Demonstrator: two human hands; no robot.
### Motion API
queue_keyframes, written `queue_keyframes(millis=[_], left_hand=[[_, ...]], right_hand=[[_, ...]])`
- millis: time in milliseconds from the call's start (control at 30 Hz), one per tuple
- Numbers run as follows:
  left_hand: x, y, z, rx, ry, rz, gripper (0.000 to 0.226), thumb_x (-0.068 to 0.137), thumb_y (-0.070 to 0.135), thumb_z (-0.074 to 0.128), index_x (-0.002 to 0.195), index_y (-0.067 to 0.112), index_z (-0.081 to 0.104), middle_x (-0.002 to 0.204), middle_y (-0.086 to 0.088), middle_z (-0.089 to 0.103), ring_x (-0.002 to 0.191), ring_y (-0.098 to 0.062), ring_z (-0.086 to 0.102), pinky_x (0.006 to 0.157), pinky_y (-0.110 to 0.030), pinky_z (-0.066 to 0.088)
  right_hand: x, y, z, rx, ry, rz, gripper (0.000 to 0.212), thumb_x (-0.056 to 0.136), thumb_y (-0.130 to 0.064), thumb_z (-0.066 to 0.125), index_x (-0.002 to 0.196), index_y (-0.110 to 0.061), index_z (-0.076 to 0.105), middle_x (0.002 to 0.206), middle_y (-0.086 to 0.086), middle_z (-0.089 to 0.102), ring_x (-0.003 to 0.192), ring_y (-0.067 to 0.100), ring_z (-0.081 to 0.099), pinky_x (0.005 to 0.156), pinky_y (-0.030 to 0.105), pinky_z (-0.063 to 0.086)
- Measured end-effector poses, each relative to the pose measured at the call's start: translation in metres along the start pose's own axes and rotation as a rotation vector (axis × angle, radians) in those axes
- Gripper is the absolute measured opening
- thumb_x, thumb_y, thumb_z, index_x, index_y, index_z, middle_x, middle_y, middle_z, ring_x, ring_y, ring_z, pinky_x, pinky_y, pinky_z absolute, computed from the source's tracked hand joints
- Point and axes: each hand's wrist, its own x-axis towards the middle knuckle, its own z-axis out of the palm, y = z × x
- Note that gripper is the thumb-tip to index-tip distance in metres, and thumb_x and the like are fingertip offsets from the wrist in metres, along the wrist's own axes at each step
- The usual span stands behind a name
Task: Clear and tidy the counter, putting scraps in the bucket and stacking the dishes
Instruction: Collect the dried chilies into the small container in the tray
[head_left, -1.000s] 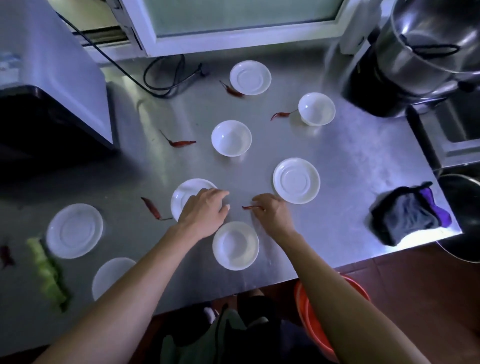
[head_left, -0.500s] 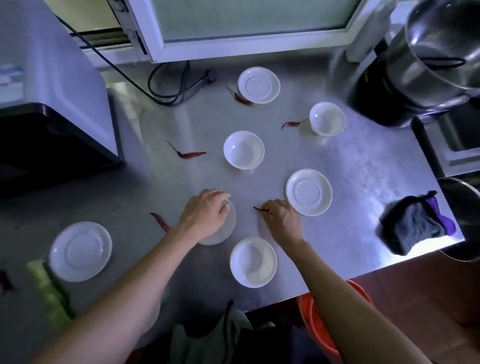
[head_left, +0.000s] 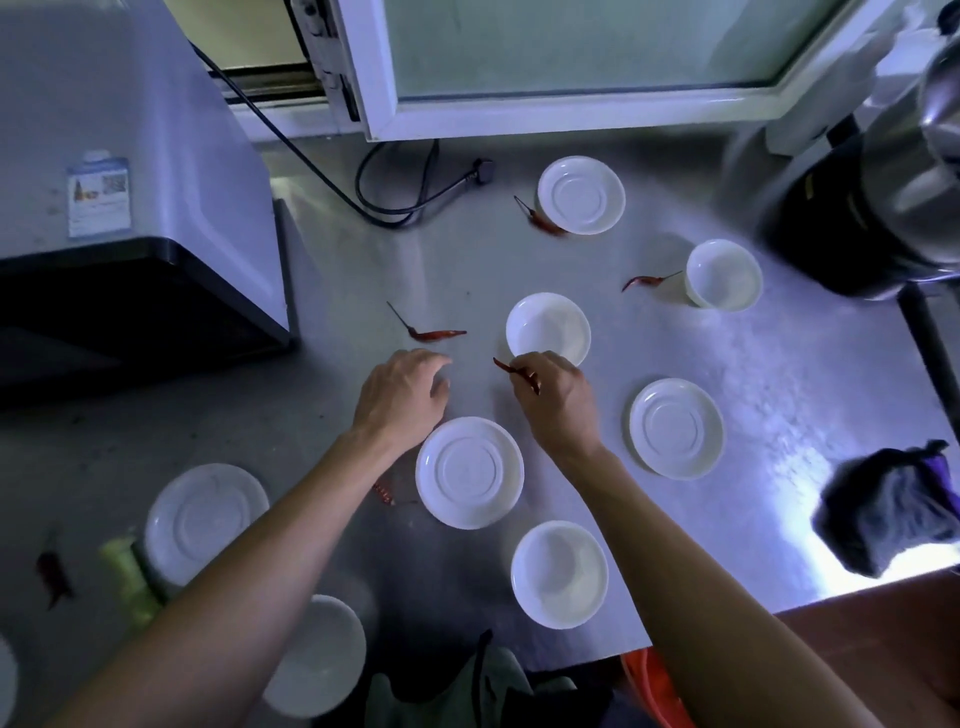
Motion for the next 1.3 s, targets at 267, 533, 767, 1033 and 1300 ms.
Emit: queue_keyframes(millis=[267,533,767,1033,1300], left_hand=[[0.046,-0.016,-0.009,0.015,0.016,0.031,0.027,0.092,0.015,0.057,0.118,0.016,0.066,0.117,0.003,0.063,0.110,-0.025,0.055,0.088,-0.043,0.049],[0.070,-0.021,0.003,0.181,-0.047,0.076,0.024,0.093,0.015,0.053,0.112,0.015,0.067,0.111,-0.004,0.065,0.106,-0.028,0.054,0.086,-0.044,0.045],[0.054,-0.022,0.017,0.244,-0.033,0.025,0.022,0.097,0.020,0.049,0.113,0.018,0.065,0.108,-0.003,0.061,0.107,-0.026,0.051,0.085,-0.040,0.040],[0.026,-0.017,0.006,0.162,0.021,-0.016,0.017,0.097,0.020,0.052,0.104,0.016,0.067,0.100,-0.005,0.064,0.097,-0.029,0.055,0.080,-0.043,0.041],[-0.032,0.005,-0.005,0.032,0.109,-0.091,0.010,0.093,0.017,0.061,0.098,0.018,0.069,0.092,0.002,0.064,0.093,-0.024,0.056,0.080,-0.042,0.045]], right_hand=[[0.027,-0.013,0.012,0.062,0.033,0.013,0.010,0.091,-0.011,0.064,0.097,-0.015,0.071,0.088,-0.001,0.066,0.080,0.021,0.059,0.059,0.038,0.051],[0.031,-0.014,0.020,0.041,0.066,-0.022,0.011,0.090,-0.008,0.066,0.098,-0.011,0.073,0.086,0.003,0.068,0.086,0.025,0.059,0.062,0.043,0.052],[0.027,-0.015,0.018,0.043,0.078,-0.038,0.011,0.088,-0.005,0.068,0.097,-0.009,0.073,0.086,0.005,0.068,0.083,0.026,0.060,0.061,0.042,0.051],[0.014,-0.017,0.010,0.072,0.024,-0.048,0.011,0.091,-0.006,0.065,0.097,-0.008,0.072,0.085,0.006,0.067,0.082,0.026,0.059,0.064,0.045,0.052],[-0.012,-0.014,-0.002,0.077,-0.011,-0.105,0.011,0.090,-0.005,0.065,0.097,-0.008,0.072,0.089,0.006,0.070,0.084,0.026,0.060,0.067,0.046,0.054]])
